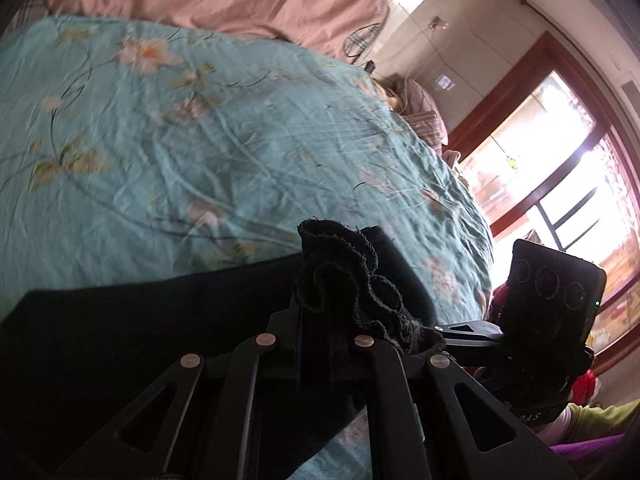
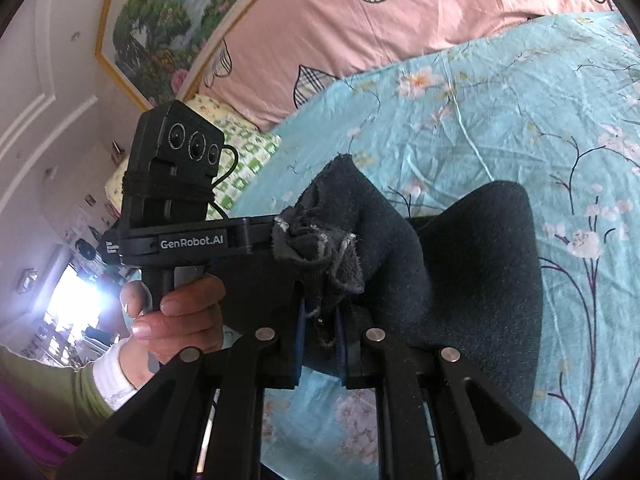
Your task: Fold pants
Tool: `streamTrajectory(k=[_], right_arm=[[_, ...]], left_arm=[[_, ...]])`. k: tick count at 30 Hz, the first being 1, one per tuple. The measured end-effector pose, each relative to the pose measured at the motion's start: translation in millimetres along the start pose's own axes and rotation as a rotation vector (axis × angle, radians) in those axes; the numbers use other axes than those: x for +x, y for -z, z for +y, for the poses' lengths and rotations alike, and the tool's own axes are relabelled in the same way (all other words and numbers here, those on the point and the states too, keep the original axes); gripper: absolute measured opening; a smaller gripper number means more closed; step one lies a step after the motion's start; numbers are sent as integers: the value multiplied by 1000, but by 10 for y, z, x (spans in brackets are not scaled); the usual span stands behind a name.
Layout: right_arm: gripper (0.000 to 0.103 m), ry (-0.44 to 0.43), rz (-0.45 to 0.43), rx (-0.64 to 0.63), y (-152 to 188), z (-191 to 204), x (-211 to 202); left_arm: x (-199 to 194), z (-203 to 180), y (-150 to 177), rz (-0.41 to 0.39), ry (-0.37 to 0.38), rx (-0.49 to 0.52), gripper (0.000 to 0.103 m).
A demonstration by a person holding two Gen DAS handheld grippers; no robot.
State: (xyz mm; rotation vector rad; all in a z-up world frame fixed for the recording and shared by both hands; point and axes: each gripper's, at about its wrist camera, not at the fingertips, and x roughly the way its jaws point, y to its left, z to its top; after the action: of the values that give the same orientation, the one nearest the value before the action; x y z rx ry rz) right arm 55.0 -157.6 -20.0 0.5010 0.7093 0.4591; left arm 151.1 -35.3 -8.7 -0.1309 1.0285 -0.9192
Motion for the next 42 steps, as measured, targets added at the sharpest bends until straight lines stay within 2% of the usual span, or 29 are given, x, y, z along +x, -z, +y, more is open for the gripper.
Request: streamTrajectory(k=[7, 12, 14, 22, 27, 31, 36, 42], right_arm=[[19, 54, 66, -23, 55, 48, 121], [39, 46, 95, -51, 101, 123, 170], [41, 50, 105, -75, 122, 186, 183], [42, 14, 146, -90, 183, 298, 241], [42, -14, 134, -102, 150, 412, 217], [42, -37, 111, -126, 69, 526, 194], [42, -59, 107, -156, -40, 654, 273], [42, -94, 127, -186, -149, 805, 489]], left_arm=[[48, 193, 142, 20, -27, -61, 7], [-25, 302, 240, 10, -49, -105, 7], [-75, 343, 281, 0, -61, -122, 8], [-464, 508, 506, -72, -132, -215, 12], [-796, 567, 674, -141, -206, -271, 16], [-1057, 606, 848, -198, -241, -329, 23], [-1340, 642, 1092, -249, -303, -396, 24], [-1636, 722, 1356, -305, -334, -484, 24]])
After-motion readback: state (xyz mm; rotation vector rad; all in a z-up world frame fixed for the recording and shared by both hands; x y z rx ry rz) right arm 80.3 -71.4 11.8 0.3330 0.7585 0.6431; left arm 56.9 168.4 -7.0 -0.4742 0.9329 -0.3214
